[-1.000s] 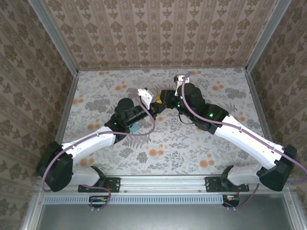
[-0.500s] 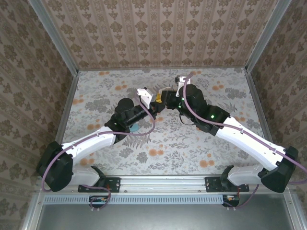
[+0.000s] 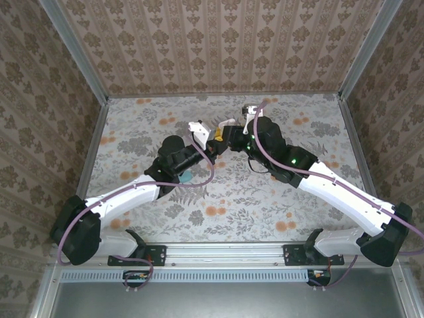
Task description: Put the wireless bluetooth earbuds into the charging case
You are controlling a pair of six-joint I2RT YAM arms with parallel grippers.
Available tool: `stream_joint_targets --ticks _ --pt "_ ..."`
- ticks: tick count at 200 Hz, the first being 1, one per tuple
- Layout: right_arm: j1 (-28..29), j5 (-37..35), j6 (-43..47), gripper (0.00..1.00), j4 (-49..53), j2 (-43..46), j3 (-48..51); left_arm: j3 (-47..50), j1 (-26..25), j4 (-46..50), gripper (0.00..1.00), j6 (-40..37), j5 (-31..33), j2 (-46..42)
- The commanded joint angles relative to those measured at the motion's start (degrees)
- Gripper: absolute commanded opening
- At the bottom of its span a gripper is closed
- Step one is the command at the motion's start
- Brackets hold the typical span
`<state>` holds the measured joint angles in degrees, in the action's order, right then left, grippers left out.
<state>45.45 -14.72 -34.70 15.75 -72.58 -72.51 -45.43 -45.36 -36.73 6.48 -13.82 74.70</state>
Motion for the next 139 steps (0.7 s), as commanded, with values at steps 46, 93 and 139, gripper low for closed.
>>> stream_joint_targets --ticks 46,93,139 --pt "-1.1 4.2 -1.7 0.3 -1.7 1.4 -1.0 -2.1 -0.3 -3.2 0.23 0.4 -0.9 -0.6" --pt "-1.2 5.4 -2.7 0.3 -0.4 0.5 -0.6 -2.3 -0.3 -3.5 0.23 0.4 -0.6 -0.6" --pt "-1.2 3.2 -2.3 0.3 2.7 0.4 -0.6 -2.1 -0.3 -4.0 0.23 0.4 -0.1 -0.9"
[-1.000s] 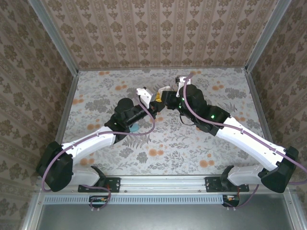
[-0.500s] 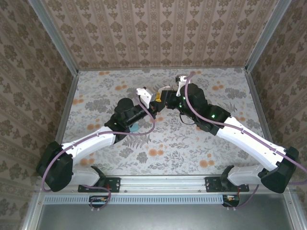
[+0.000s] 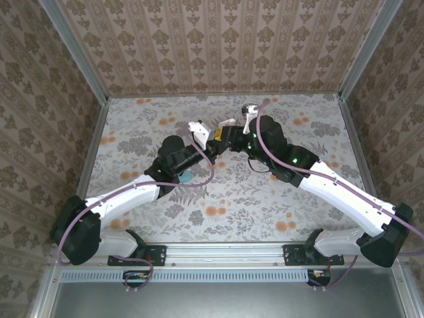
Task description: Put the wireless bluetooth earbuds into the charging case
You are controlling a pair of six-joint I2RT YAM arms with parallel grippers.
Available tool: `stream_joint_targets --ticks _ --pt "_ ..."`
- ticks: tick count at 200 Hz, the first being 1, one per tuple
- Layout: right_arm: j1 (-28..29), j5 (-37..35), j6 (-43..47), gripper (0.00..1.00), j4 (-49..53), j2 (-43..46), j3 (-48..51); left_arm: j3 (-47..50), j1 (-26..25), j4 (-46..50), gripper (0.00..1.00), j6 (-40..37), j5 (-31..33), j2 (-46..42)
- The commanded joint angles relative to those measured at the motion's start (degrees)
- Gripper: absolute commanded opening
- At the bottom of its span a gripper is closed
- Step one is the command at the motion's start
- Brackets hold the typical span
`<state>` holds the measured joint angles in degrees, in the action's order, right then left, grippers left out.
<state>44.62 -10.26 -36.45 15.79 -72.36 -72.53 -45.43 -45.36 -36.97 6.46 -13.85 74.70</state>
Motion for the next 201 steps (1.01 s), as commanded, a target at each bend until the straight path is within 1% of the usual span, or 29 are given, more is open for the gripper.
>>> stream_joint_targets --ticks 1,54,127,201 --pt "-0.4 -1.3 -0.5 0.3 2.7 0.1 -0.6 -2.1 -0.3 -3.8 0.23 0.4 0.0 -0.9" --pt "-0.3 -0.6 0.6 0.33 5.9 -0.8 -2.6 -1.9 -0.3 -4.3 0.23 0.2 -0.3 -0.9" --pt "-0.3 -1.1 0.4 0.39 6.2 -0.6 -3.9 -1.9 -0.3 -3.5 0.23 -0.4 -1.3 -1.2" --pt "-0.4 -2.0 0.4 0.37 6.4 -0.6 -4.9 -1.7 -0.3 -3.1 0.23 -0.3 -1.6 -1.3"
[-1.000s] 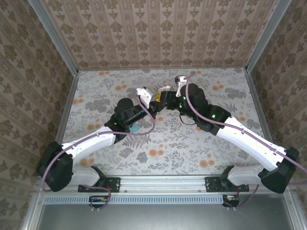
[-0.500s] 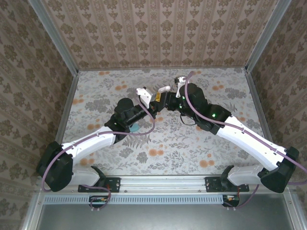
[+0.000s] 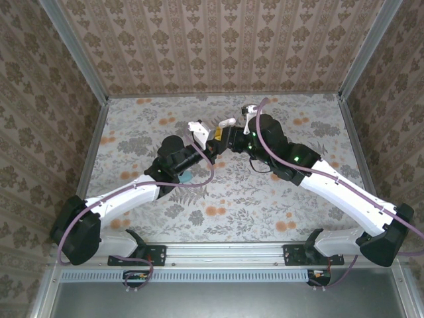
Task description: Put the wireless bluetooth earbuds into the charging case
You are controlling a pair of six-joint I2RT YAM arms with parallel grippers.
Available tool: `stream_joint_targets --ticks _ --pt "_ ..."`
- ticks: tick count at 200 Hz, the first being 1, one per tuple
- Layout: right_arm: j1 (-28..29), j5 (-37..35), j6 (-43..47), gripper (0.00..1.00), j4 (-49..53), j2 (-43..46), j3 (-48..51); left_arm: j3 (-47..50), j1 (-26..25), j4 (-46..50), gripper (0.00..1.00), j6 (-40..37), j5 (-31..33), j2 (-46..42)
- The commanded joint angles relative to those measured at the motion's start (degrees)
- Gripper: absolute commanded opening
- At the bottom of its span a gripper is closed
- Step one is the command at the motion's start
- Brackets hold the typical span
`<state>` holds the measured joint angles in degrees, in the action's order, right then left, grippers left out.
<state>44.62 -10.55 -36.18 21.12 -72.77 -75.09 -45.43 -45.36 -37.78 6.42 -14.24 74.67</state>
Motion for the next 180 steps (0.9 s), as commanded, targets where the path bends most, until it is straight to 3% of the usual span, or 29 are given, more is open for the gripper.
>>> stream_joint_targets --ticks 1,119,180 --pt "-0.3 -1.7 0.2 0.37 1.1 -0.2 -2.4 -1.7 -0.3 -2.3 0.22 -0.2 -1.2 -1.3" --pt "-1.5 -0.5 1.7 0.44 6.2 2.6 -4.2 -0.6 -0.3 -1.9 0.22 0.4 -0.3 -2.0" --pt "-3.7 3.9 2.3 0.28 11.2 5.6 -2.4 -0.5 -0.1 -1.9 0.22 0.4 0.0 -2.1"
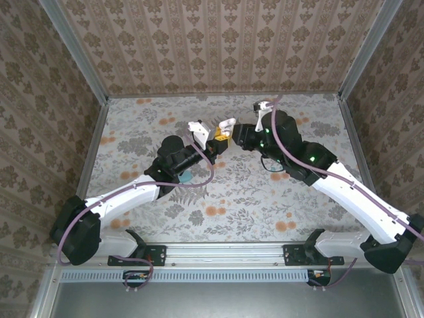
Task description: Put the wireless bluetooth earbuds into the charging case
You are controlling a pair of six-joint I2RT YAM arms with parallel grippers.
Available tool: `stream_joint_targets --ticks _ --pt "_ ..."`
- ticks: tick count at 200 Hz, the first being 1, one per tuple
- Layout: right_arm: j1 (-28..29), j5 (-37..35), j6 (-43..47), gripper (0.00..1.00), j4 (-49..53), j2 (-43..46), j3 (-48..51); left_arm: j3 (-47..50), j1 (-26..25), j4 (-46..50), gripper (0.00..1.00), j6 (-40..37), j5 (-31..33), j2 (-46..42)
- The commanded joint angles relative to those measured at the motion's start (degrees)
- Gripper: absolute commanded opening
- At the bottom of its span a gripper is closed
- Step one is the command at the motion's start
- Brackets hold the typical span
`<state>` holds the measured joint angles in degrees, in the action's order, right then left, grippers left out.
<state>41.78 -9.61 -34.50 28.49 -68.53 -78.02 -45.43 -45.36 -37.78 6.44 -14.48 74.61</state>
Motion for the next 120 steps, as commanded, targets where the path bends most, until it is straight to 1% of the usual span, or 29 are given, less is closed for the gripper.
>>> stream_joint_targets --ticks 1,43,54,63,120 --pt "-0.9 3.1 0.7 0.27 3.9 1.3 0.5 -0.5 -0.2 -1.9 0.22 0.4 0.2 -2.0" --pt "-1.0 7.7 0.5 0.18 4.2 -0.8 0.2 -0.7 -0.1 -1.8 0.22 0.3 0.1 -1.9" --pt "-1.0 8.8 0.5 0.17 4.3 -1.6 -0.2 -0.7 -0.2 -1.7 0.22 0.3 0.0 -1.9" --pt "-1.1 9.5 0.5 0.15 4.3 -2.2 -0.3 -0.6 -0.2 -1.7 0.22 0.2 0.0 -2.0" --pt "-1.0 10.2 0.1 0.13 3.0 -3.1 -0.3 -0.5 -0.1 -1.6 0.22 0.1 0.1 -2.1"
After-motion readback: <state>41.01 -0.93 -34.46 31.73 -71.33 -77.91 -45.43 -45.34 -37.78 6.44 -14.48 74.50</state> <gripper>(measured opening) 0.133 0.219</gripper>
